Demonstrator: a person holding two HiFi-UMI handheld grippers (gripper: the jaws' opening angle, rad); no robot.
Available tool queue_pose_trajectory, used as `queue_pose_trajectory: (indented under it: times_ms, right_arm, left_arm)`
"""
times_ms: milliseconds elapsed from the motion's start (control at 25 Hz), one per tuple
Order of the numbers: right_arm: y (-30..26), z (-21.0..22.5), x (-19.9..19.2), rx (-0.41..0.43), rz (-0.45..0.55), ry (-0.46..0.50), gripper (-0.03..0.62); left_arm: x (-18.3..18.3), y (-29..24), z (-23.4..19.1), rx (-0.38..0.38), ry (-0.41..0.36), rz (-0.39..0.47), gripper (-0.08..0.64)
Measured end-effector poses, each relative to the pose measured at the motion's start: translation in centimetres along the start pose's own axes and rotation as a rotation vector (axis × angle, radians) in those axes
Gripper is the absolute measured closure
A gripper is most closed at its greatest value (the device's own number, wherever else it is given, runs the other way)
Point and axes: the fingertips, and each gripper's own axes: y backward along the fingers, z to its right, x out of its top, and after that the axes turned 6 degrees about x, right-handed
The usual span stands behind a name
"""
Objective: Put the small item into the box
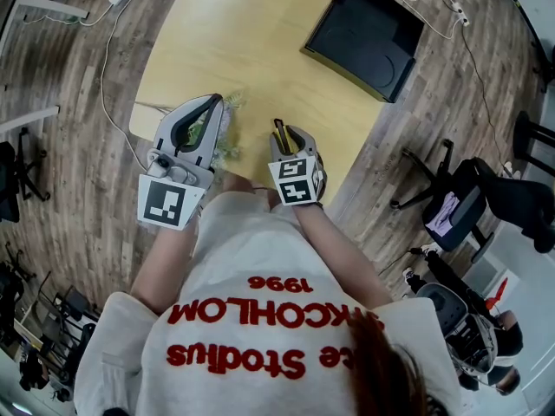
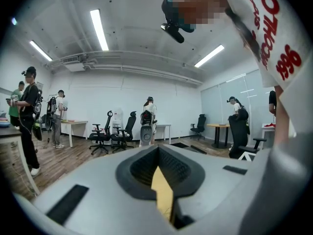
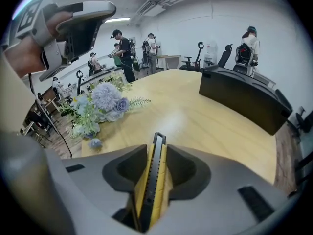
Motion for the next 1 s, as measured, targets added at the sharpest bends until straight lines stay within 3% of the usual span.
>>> queue_pose_trajectory:
  times_ms: [640,1000]
  right_arm:
    - [7.5,2.7,9.7,0.043,0.483,-0.065,0.474]
    - [16.6,4.2,17.0,-0.057,0.761,-0.014,0.474]
  left_arm:
    - [3.3,-0.6,-0.4,-0.018,-0.016,0.08,0.554]
    - [7.0,-0.6,-0.5,-0.045,-0.063,0.169,0.554]
